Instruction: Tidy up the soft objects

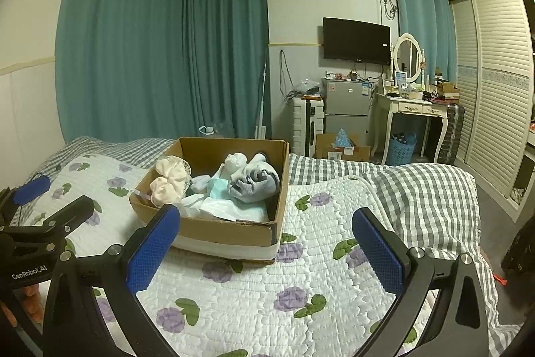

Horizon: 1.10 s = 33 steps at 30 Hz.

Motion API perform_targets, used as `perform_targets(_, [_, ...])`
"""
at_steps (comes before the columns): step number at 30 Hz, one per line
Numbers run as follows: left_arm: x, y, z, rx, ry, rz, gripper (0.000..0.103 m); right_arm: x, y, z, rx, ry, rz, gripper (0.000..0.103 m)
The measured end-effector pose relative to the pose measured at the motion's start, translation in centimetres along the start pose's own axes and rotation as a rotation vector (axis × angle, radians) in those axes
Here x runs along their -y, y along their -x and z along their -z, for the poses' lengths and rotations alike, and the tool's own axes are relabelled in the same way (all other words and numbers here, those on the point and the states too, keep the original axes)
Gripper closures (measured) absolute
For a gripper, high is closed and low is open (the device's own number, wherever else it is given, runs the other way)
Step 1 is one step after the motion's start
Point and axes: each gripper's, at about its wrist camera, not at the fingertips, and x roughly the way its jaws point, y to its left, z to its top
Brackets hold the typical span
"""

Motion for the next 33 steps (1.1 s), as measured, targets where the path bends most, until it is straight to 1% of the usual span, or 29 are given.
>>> perform_targets(9, [-0.01,0.00,0.29,0.001,0.006,-0.005,0.000,-0.33,-0.41,0.29,-0.021,0.005,0.003,0.000])
perform_targets(17, [0.04,0.05,0.33,-0.002,0.003,-0.005,0.000,-0.29,-0.37,0.34,-0.011,0.007,0.013,0.000])
perform_targets(33, [0.02,-0.10,0.39,-0.012,-0.002,-0.001,0.000,-0.11,-0.55,0.51,-0.022,0.003,0.015,0.000])
